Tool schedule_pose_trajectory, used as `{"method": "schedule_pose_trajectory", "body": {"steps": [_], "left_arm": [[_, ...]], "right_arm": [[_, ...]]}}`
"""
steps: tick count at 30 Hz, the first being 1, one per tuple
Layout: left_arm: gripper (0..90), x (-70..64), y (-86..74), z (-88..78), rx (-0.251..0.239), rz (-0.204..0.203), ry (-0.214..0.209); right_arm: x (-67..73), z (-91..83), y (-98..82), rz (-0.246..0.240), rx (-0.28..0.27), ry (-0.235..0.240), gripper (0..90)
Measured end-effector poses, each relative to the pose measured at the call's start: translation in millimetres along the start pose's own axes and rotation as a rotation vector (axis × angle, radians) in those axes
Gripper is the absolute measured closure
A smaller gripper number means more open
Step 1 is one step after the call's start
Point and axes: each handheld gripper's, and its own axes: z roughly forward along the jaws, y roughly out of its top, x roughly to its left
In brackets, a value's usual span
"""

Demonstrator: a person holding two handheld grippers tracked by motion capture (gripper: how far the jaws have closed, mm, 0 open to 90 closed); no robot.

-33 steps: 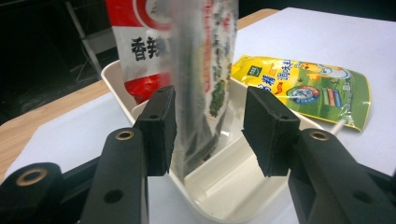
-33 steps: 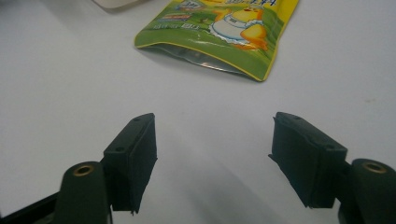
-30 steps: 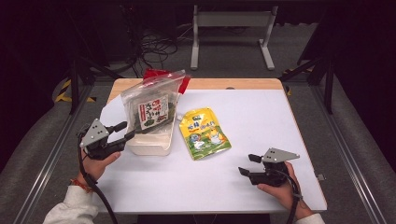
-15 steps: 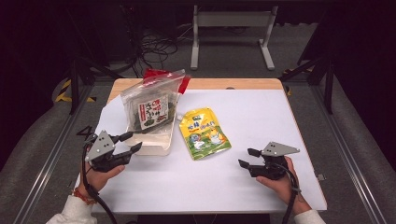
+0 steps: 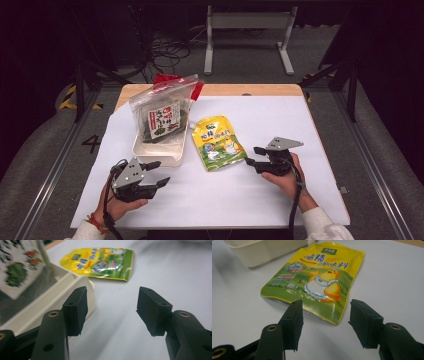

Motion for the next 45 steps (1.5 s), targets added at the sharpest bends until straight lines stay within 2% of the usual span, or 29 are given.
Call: {"method": "schedule_pose_trajectory", "body": {"steps": [3,5,8,11,14,16,20,23,24,25,26,30,33,35,37,39,43,45], "left_arm": [[41.1,-4.5,-4.5,10.6,0.038,0.001,-0.022],[40.8,-7.7,-6.3,15.5,0.062,0.017,-0.028],[40.2,-11.4,-9.7,21.8,0.074,0.009,-0.055],[36.3,-14.8,-11.8,28.6,0.102,0.022,-0.051],[35.4,-16.3,-12.0,31.6,0.105,0.015,-0.066],[35.2,-17.0,-11.6,33.8,0.110,0.023,-0.076],[33.9,-19.2,-11.3,38.1,0.125,0.033,-0.090],[32.5,-19.5,-11.4,39.5,0.136,0.038,-0.100],[32.3,-19.7,-11.4,39.4,0.137,0.041,-0.100],[31.9,-19.7,-11.4,39.4,0.137,0.041,-0.100],[31.7,-19.5,-11.0,39.5,0.135,0.040,-0.108],[30.7,-18.6,-9.8,39.9,0.136,0.039,-0.114],[30.1,-16.7,-10.1,40.5,0.132,0.024,-0.117],[30.1,-15.8,-10.5,41.1,0.133,0.019,-0.120],[30.0,-15.4,-10.7,41.3,0.127,0.005,-0.126],[29.9,-15.2,-10.3,40.7,0.119,-0.005,-0.128],[29.4,-13.8,-9.5,40.2,0.107,-0.026,-0.131],[28.9,-13.4,-8.7,40.3,0.093,-0.059,-0.154]], "right_arm": [[-4.2,16.8,8.0,0.015,0.013,0.013,40.9],[-5.9,27.2,11.6,0.018,0.021,0.016,39.6],[-10.4,39.6,14.9,0.032,0.037,0.010,36.6],[-18.5,50.3,17.2,0.086,0.037,0.012,33.4],[-25.3,61.9,19.7,0.134,0.052,0.001,28.2],[-27.9,70.1,22.4,0.144,0.070,0.008,26.2],[-30.3,82.2,30.2,0.168,0.095,0.033,22.7],[-29.5,92.7,34.3,0.191,0.115,0.093,21.6],[-28.5,96.0,34.7,0.201,0.126,0.116,18.4],[-27.6,97.5,35.7,0.198,0.133,0.119,18.4],[-27.3,98.3,37.1,0.199,0.142,0.121,20.8],[-28.9,99.1,39.6,0.213,0.168,0.195,42.3],[-31.7,97.5,39.4,0.228,0.169,0.201,61.2],[-33.0,95.2,38.6,0.230,0.165,0.207,67.4],[-32.6,90.6,38.8,0.206,0.161,0.215,75.1],[-29.3,84.5,37.8,0.174,0.135,0.221,79.7],[-20.1,73.9,31.9,0.128,0.108,0.214,81.3],[-15.6,68.0,26.9,0.103,0.087,0.226,82.3]]}}
